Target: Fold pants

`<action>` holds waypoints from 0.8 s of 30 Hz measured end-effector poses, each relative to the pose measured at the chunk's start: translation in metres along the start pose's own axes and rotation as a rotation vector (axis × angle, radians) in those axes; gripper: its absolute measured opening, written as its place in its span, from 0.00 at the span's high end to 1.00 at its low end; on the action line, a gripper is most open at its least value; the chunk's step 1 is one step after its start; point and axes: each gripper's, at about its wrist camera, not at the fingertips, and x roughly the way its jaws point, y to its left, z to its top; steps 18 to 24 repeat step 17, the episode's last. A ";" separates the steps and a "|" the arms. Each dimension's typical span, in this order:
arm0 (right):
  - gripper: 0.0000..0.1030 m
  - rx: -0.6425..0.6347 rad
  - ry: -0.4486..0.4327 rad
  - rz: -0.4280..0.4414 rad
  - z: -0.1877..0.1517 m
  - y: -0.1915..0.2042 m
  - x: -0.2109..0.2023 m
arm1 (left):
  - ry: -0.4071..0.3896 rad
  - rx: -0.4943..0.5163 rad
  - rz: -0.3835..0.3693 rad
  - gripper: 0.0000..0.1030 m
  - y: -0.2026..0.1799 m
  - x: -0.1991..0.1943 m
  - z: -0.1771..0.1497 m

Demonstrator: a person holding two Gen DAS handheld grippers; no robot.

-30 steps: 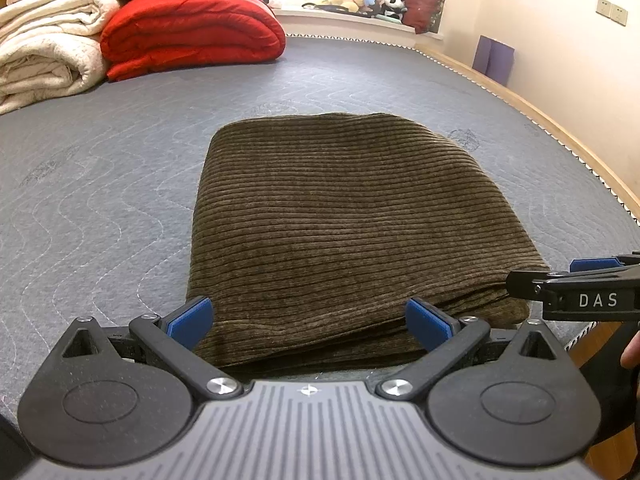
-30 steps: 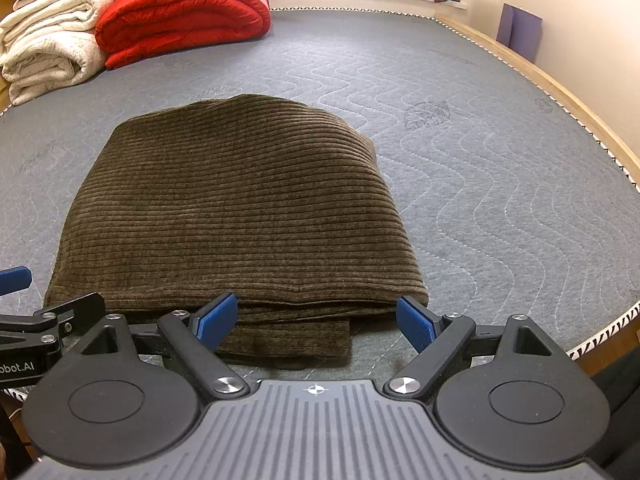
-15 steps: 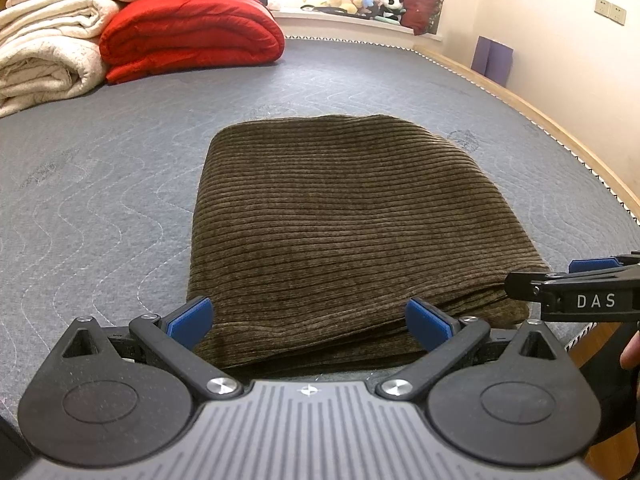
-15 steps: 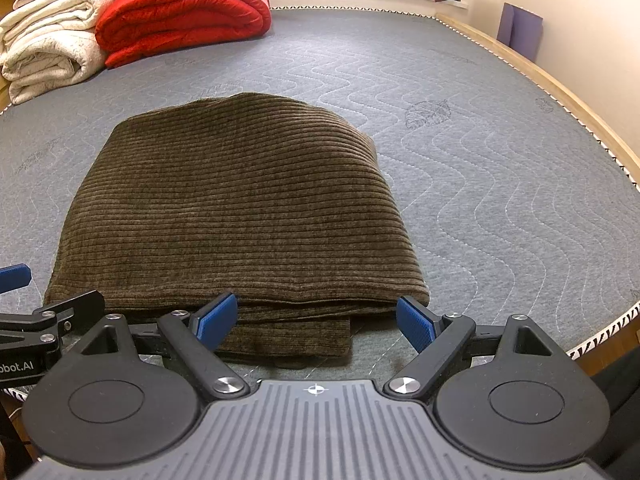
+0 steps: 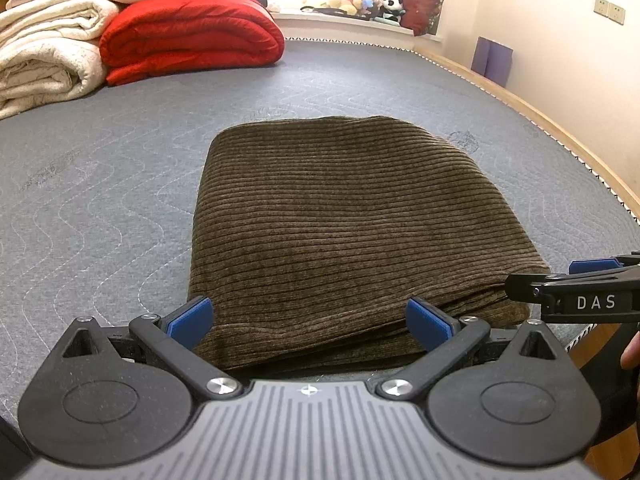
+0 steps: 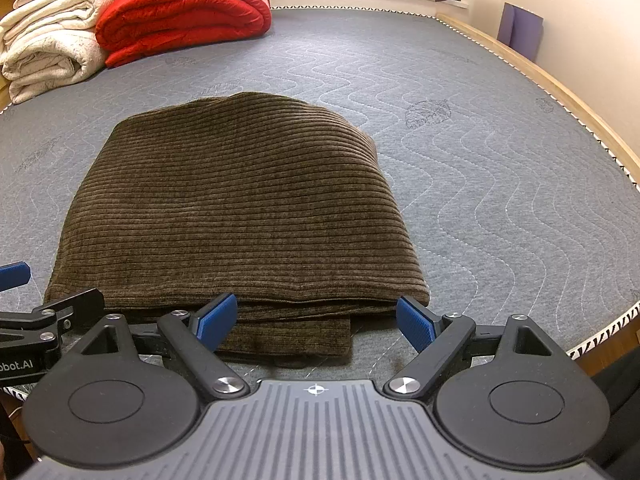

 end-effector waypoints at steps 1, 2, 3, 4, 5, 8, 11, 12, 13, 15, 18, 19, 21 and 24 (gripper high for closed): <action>0.15 0.000 0.000 0.000 0.000 0.000 0.000 | 0.000 0.000 0.000 0.00 0.000 0.000 0.000; 0.15 0.000 0.000 0.000 0.000 0.000 0.000 | 0.001 0.000 -0.001 0.00 0.000 0.000 0.000; 0.15 0.000 0.000 0.001 0.000 0.000 0.000 | 0.002 0.000 -0.001 0.00 0.000 0.000 0.000; 0.15 0.000 0.000 0.000 0.000 0.000 0.000 | 0.002 0.000 -0.002 0.00 0.000 0.000 0.000; 0.15 -0.001 0.000 0.000 0.000 0.000 0.000 | 0.002 0.000 -0.002 0.00 0.000 0.000 0.000; 0.15 0.002 -0.001 0.000 0.000 0.000 0.000 | 0.005 0.004 -0.001 0.00 -0.001 0.001 0.000; 0.15 0.005 -0.003 0.001 0.000 0.000 0.000 | 0.004 0.010 -0.002 0.00 -0.002 0.000 -0.001; 0.15 0.006 -0.003 0.002 0.000 0.000 0.000 | 0.002 0.010 -0.002 0.00 -0.001 0.000 -0.001; 0.15 0.006 -0.002 0.002 -0.001 0.000 0.001 | -0.001 0.010 -0.004 0.00 -0.001 0.000 -0.001; 0.15 0.002 0.001 0.003 -0.002 0.000 0.001 | -0.008 0.011 -0.006 0.00 -0.001 0.000 -0.001; 0.15 -0.004 0.001 0.005 -0.002 0.000 0.001 | -0.006 0.011 -0.009 0.00 -0.001 -0.001 -0.001; 0.15 -0.004 0.001 0.005 -0.002 0.000 0.001 | -0.006 0.011 -0.009 0.00 -0.001 -0.001 -0.001; 0.15 -0.004 0.001 0.005 -0.002 0.000 0.001 | -0.006 0.011 -0.009 0.00 -0.001 -0.001 -0.001; 0.15 -0.004 0.001 0.005 -0.002 0.000 0.001 | -0.006 0.011 -0.009 0.00 -0.001 -0.001 -0.001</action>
